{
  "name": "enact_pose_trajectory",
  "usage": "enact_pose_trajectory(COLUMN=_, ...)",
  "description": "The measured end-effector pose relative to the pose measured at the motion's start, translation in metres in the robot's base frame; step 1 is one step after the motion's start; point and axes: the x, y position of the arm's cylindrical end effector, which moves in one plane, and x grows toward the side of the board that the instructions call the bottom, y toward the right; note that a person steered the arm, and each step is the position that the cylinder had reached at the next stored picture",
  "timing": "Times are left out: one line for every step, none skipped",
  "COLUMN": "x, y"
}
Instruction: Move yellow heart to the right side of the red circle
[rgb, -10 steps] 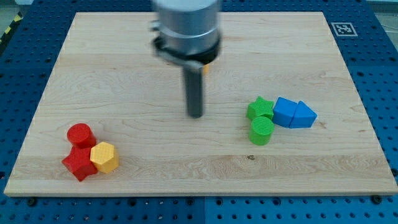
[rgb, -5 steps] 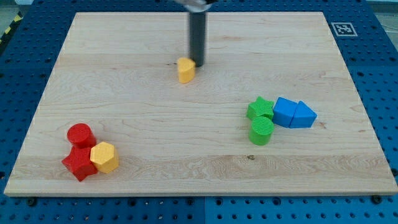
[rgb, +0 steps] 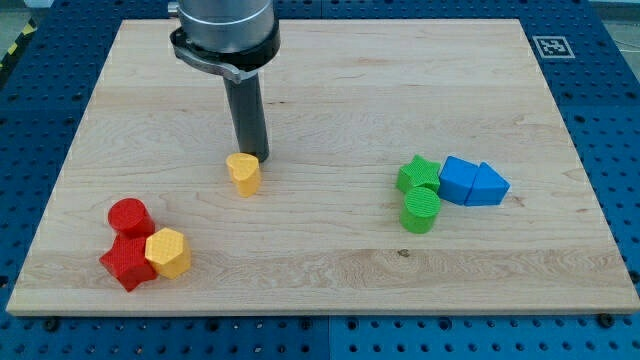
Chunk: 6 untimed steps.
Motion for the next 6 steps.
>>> enact_pose_trajectory(x=0.0, y=0.001)
enact_pose_trajectory(x=0.006, y=0.001)
enact_pose_trajectory(x=0.033, y=-0.008)
enact_pose_trajectory(x=0.036, y=0.006)
enact_pose_trajectory(x=0.029, y=0.064)
enact_pose_trajectory(x=0.06, y=0.08)
